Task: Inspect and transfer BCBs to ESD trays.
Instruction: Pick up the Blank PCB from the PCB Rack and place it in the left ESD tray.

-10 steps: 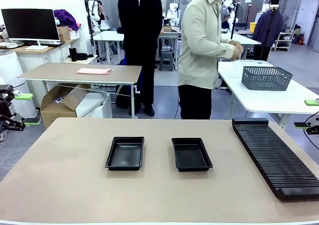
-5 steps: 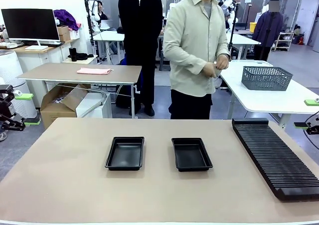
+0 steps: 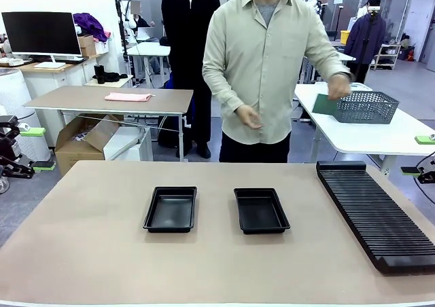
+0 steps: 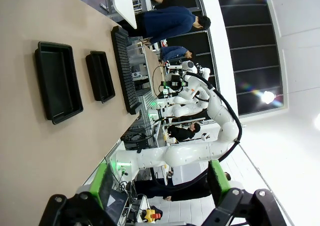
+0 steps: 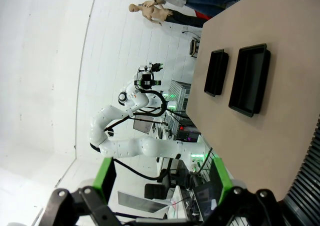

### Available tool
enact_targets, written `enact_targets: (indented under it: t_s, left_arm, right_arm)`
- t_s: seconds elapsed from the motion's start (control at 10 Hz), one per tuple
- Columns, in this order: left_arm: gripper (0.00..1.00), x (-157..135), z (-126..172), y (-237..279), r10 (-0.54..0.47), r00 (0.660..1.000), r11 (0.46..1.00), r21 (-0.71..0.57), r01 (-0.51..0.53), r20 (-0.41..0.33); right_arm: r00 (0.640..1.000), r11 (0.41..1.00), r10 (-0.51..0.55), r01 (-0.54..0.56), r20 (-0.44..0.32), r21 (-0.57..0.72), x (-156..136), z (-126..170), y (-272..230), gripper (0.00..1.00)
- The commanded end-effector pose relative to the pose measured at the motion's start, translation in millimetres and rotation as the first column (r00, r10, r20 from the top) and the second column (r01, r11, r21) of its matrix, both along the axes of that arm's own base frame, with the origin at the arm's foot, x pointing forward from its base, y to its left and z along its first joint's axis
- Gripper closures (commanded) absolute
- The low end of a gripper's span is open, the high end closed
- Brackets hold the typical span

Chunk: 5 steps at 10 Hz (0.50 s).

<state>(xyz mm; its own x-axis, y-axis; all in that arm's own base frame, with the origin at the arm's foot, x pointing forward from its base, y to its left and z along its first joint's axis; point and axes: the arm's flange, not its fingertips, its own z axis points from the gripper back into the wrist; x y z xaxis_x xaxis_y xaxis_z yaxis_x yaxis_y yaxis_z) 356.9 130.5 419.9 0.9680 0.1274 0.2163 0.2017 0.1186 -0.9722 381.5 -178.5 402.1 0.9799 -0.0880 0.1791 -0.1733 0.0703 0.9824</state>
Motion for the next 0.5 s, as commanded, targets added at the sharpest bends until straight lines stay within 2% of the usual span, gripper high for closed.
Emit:
enact_targets:
  t_s: [0.0,0.4]
  left_arm:
    - [0.0,0.9,1.4,-0.6,0.004,1.0,1.0,-0.006,-0.004,0.004]
    - [0.0,0.9,1.4,-0.6,0.004,1.0,1.0,-0.006,-0.004,0.004]
  right_arm:
    - [1.0,1.0,0.0,0.0,0.006,0.0,-2.1,2.6,1.6,0.0]
    - [1.0,1.0,0.0,0.0,0.006,0.0,-2.1,2.6,1.6,0.0]
